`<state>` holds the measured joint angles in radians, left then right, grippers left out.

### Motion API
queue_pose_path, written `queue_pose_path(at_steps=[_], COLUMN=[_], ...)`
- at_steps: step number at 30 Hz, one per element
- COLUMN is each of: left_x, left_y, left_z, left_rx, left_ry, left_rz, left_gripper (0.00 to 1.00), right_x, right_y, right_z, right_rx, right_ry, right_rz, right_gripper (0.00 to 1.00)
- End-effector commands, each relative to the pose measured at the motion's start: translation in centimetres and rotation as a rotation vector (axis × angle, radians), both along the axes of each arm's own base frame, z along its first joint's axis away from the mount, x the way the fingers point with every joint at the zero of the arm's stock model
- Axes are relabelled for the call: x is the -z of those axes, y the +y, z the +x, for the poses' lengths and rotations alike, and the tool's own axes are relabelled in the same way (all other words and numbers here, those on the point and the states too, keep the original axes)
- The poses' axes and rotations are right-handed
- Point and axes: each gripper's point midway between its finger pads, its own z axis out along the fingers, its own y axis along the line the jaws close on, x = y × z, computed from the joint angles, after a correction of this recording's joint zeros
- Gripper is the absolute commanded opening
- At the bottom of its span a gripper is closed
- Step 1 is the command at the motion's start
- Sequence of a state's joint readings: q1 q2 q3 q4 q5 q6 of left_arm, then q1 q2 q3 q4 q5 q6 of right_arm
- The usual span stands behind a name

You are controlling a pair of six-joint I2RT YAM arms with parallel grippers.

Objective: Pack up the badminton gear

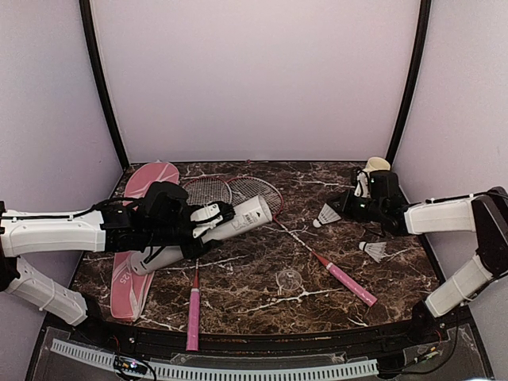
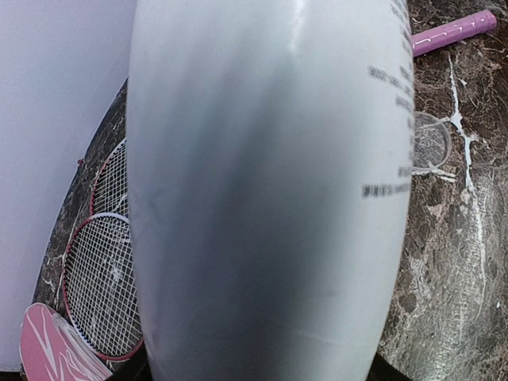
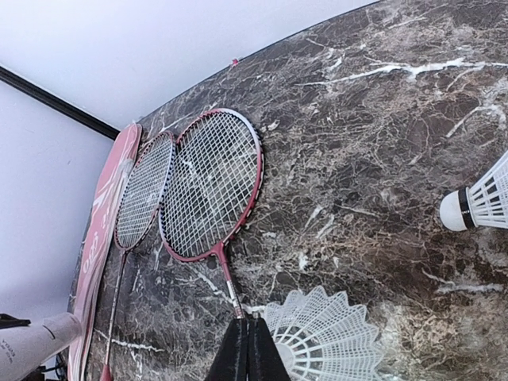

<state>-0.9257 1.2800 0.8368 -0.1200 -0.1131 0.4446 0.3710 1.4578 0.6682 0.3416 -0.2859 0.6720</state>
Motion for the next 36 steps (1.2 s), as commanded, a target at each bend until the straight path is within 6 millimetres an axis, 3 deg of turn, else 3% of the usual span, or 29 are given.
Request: queue_pose_path(at_steps=[1,9,16,19,26,36], left_x=[-1.5,-1.4,-1.2,-1.2,-1.2,-1.3], left_y=[-0.7,-0.6,-0.7,-0.8,-0.8,-0.9], left_z=[0.1,0.1,0.1,0.1,0.0,-0.1], left_rx=[0.009,0.011,0.012,0.015,0.016,0.019], left_ry=[-0.021,-0.020,-0.016,-0.014,-0.012,-0.014], left_rz=[-0.036,-0.034,-0.032,-0.032,-0.033,-0.032], left_gripper=[0.63,0.63,0.63,0.63,0.63,0.63], right_x=[-0.8,2.9,5.4,6.1,6.5,7.3], right_y=[0.0,0.7,0.1,-0.2,-0.1,0.5], right_z=[1.6,1.0,-1.2,-2.3,-4.8,-7.6], right_rx=[0.072,0.046,0.023,0.013,-0.055,-0.171], right_ry=[-0.088,-0.012,0.065,0.092,0.135,0.196], right_rz=[0.030,0.018,-0.030,-0.045,-0.047,-0.058], right_gripper=[0.00,0.00,0.00,0.02,0.25,0.24])
